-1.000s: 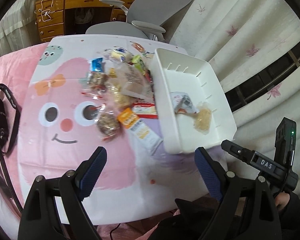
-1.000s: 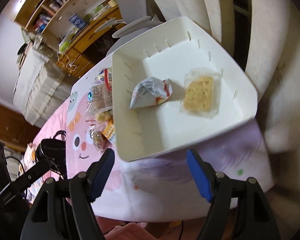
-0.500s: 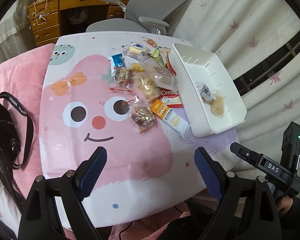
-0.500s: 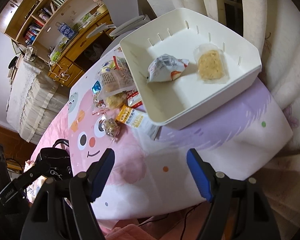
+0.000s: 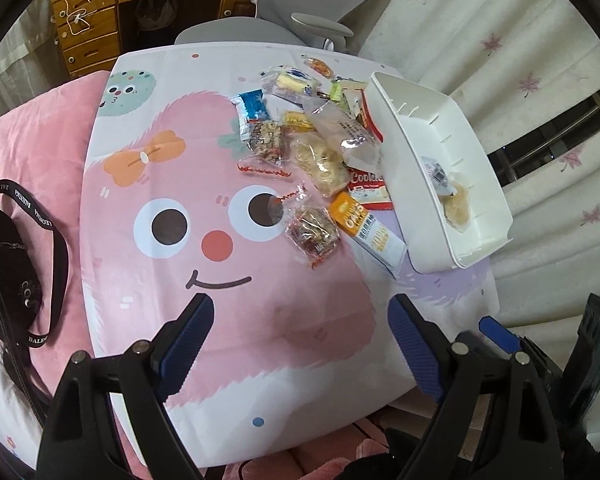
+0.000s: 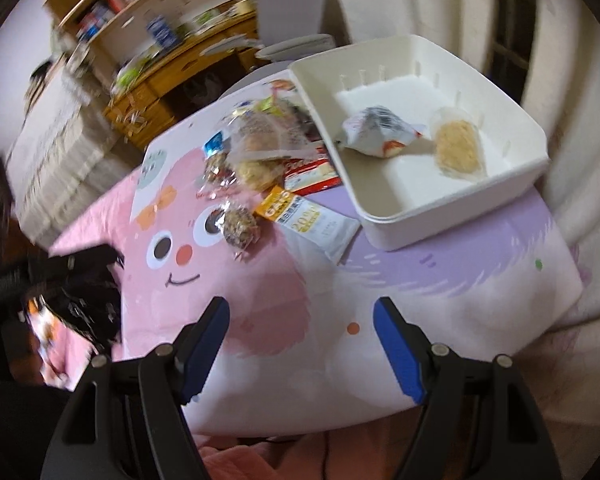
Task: Organize snacks
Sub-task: 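Withdraw both open tools from the tray back over the snack pile, then grasp the OATS protein bar with the right tool while the left tool approaches the nut bag, then close the left tool on the brown nut snack bag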
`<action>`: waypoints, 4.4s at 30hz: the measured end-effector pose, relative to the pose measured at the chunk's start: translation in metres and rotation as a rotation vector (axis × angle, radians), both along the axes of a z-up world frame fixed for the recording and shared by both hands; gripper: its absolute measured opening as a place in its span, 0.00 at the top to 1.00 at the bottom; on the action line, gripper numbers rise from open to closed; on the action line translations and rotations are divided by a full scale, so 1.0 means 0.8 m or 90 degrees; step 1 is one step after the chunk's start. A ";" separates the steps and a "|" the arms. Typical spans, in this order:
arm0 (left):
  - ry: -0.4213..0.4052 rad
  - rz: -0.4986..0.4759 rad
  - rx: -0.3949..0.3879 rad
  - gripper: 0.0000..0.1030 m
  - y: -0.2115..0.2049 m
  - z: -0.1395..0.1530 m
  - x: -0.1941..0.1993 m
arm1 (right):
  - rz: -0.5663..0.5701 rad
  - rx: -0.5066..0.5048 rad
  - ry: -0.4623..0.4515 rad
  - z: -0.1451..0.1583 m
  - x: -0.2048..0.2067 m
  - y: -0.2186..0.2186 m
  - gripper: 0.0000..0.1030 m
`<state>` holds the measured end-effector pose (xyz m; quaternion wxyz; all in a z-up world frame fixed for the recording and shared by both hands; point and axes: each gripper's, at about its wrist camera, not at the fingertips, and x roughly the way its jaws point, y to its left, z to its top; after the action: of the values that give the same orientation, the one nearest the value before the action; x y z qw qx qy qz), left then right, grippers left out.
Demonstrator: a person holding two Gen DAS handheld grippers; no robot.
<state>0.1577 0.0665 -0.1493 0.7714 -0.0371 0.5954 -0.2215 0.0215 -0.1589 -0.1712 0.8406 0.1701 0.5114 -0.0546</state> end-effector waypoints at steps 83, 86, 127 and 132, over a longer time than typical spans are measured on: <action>0.297 0.043 -0.020 0.61 -0.101 -0.191 0.152 | 0.195 -0.282 0.051 -0.134 0.174 0.063 0.63; 0.291 0.036 -0.017 0.61 -0.106 -0.192 0.149 | 0.186 -0.281 0.053 -0.132 0.162 0.059 0.73; 0.221 0.022 -0.019 0.70 -0.105 -0.165 0.088 | 0.068 -0.149 0.092 -0.066 0.032 0.061 0.83; 0.222 0.024 -0.003 0.47 -0.111 -0.173 0.082 | 0.074 -0.149 0.090 -0.060 0.022 0.049 0.83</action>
<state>0.2237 -0.0224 -0.2877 0.6602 -0.0879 0.7190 -0.1986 0.0391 -0.1196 -0.2196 0.8183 0.0372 0.5684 -0.0771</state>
